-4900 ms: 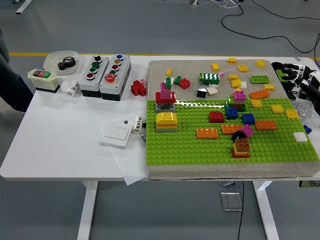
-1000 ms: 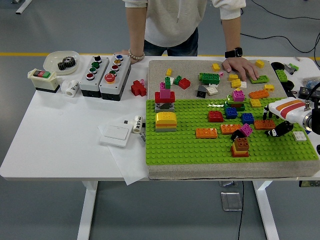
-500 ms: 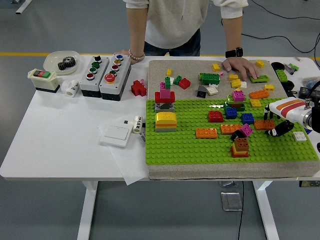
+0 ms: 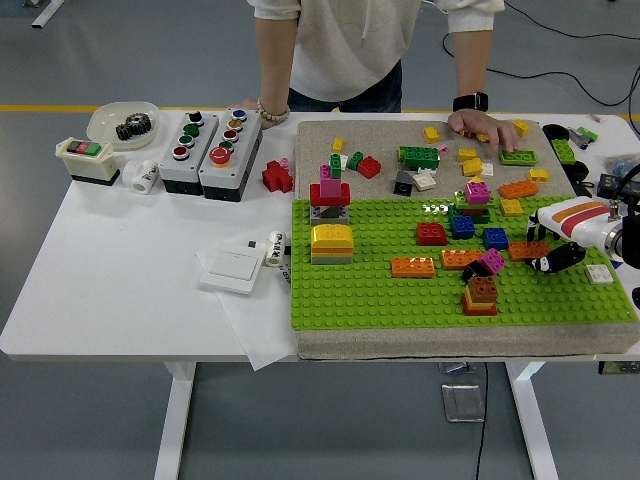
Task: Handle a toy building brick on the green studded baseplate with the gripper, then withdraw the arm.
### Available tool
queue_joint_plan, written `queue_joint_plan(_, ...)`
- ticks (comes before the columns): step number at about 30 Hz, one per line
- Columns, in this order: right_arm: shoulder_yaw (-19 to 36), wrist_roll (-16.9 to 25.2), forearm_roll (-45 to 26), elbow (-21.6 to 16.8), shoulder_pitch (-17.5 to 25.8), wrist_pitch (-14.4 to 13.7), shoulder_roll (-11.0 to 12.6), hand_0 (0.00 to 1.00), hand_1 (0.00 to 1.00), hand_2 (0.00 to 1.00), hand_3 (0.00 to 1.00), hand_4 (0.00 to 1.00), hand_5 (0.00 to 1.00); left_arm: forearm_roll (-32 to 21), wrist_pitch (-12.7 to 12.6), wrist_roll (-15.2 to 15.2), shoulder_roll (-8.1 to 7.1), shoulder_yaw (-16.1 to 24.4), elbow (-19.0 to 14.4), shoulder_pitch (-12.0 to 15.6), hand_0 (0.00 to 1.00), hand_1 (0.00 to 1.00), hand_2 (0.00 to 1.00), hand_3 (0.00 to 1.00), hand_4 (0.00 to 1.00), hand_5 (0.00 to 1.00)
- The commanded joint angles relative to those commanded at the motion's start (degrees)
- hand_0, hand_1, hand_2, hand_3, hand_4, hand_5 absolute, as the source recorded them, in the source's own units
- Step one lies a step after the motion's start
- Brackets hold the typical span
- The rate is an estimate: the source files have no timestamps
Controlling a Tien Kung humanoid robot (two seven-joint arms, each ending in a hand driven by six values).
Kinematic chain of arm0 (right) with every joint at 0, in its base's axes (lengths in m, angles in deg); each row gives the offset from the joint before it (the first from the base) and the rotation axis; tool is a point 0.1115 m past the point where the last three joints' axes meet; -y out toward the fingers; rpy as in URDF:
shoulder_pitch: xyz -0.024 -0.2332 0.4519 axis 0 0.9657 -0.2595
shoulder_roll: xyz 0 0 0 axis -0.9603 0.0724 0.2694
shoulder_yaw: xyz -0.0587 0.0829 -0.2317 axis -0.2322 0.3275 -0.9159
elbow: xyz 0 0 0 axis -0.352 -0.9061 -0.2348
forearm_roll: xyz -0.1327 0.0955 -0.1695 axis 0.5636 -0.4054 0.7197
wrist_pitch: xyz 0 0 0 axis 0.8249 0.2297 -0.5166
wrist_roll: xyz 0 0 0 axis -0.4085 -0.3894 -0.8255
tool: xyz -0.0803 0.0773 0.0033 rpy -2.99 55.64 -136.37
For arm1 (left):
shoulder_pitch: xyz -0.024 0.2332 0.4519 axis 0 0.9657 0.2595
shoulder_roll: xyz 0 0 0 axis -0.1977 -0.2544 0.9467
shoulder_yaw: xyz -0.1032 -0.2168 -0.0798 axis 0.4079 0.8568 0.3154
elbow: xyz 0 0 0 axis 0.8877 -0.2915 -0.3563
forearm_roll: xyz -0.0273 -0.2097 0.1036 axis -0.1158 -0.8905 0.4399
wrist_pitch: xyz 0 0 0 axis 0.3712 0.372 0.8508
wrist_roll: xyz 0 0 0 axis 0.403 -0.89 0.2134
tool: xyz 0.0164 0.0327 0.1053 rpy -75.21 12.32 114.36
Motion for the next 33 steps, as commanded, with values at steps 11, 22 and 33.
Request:
queue_joint_plan(11,0.0,1.5,2.3,0.3,0.6,-4.2,0.0,0.288,0.460,0.563,0.528,0.734,0.448,-0.4,0.0,0.1,-0.02,-0.3,0.0,-0.1,0.425,0.473,0.492,0.597,0.623,0.759)
queue_joint_plan(22,-0.2,2.9,4.3,0.7,1.4,-7.3,-0.2,0.271,0.435,0.529,0.524,0.729,0.448,-0.4,0.0,0.2,0.04,-0.3,0.0,-0.1,0.425,0.472,0.493,0.597,0.622,0.758)
queue_joint_plan(33,0.0,3.6,4.5,0.6,1.7,-8.7,0.1,0.255,0.422,0.518,0.513,0.720,0.446,-0.4,0.0,0.3,0.07,-0.3,-0.1,-0.1,0.427,0.477,0.495,0.597,0.622,0.757)
